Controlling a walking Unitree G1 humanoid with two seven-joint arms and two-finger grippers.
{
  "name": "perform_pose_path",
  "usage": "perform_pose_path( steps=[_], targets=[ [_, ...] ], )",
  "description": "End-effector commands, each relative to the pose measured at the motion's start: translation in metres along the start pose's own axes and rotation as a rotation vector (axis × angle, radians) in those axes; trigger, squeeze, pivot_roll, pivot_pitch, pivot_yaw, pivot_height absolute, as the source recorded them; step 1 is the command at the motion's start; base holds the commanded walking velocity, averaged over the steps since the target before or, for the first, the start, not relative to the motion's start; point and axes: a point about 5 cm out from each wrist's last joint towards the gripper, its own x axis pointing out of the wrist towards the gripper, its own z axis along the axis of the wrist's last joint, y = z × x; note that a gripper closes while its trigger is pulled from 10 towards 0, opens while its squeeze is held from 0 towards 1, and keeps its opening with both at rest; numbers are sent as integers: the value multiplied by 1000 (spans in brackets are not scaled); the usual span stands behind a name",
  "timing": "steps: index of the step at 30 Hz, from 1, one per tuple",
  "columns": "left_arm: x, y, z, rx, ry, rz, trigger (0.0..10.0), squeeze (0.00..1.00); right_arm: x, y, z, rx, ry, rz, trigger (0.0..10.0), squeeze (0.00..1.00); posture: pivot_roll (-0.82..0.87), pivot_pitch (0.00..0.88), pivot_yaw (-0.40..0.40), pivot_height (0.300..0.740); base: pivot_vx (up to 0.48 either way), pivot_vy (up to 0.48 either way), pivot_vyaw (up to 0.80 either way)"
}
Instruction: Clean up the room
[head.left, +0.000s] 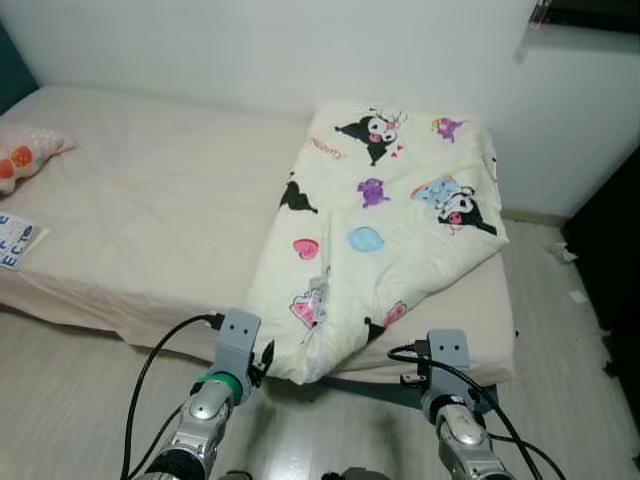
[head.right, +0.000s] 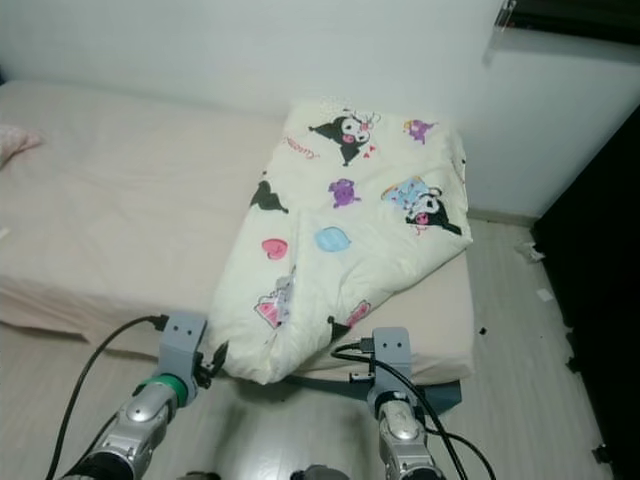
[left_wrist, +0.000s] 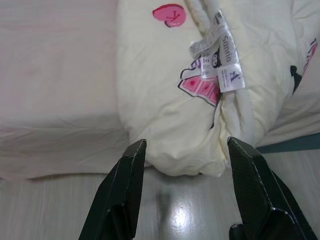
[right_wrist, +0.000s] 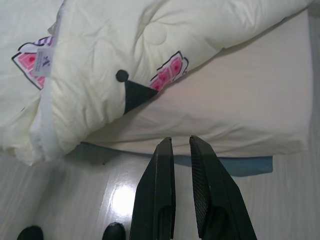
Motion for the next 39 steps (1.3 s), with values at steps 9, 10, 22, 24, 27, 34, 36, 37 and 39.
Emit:
perform_pose_path(
  steps=[9, 10, 22, 24, 27, 34, 36, 37, 39],
  targets=[
    [5, 0, 7, -43, 1, -6, 10000, 0, -3, 2, -8, 11, 38, 2, 10000, 0, 1, 113, 17, 740, 0, 0, 0],
    [5, 0, 7, -47, 2, -3, 10000, 0, -3, 2, -8, 10, 41, 3, 10000, 0, -1, 113, 18, 740, 0, 0, 0],
    [5, 7, 9, -163, -15, 103, 10000, 0, -3, 3, -7, 13, 35, 5, 10000, 0, -7, 94, 26, 740, 0, 0, 0],
    [5, 7, 8, -173, -16, 113, 10000, 0, -2, 3, -6, 16, 31, 6, 10000, 0, -8, 93, 23, 740, 0, 0, 0],
    [4, 7, 7, -178, -17, 117, 10000, 0, -2, 4, -4, 18, 25, 8, 10000, 0, -11, 91, 19, 740, 0, 0, 0],
    [2, 8, 6, -177, -17, 120, 10000, 0, 0, 5, -1, 18, 18, 15, 10000, 0, -11, 82, 17, 740, 0, -310, 0],
    [2, 8, 5, -177, -17, 121, 10000, 0, 0, 5, -1, 18, 18, 15, 10000, 0, -11, 82, 17, 740, 0, -368, 0],
    [2, 8, 5, -177, -17, 121, 10000, 0, 0, 5, -1, 18, 18, 15, 10000, 0, -11, 82, 17, 740, 0, -368, 0],
    [2, 8, 6, -178, -16, 122, 10000, 0, 0, 5, -1, 18, 18, 16, 10000, 0, -11, 83, 17, 740, 0, -382, 0]
  ],
)
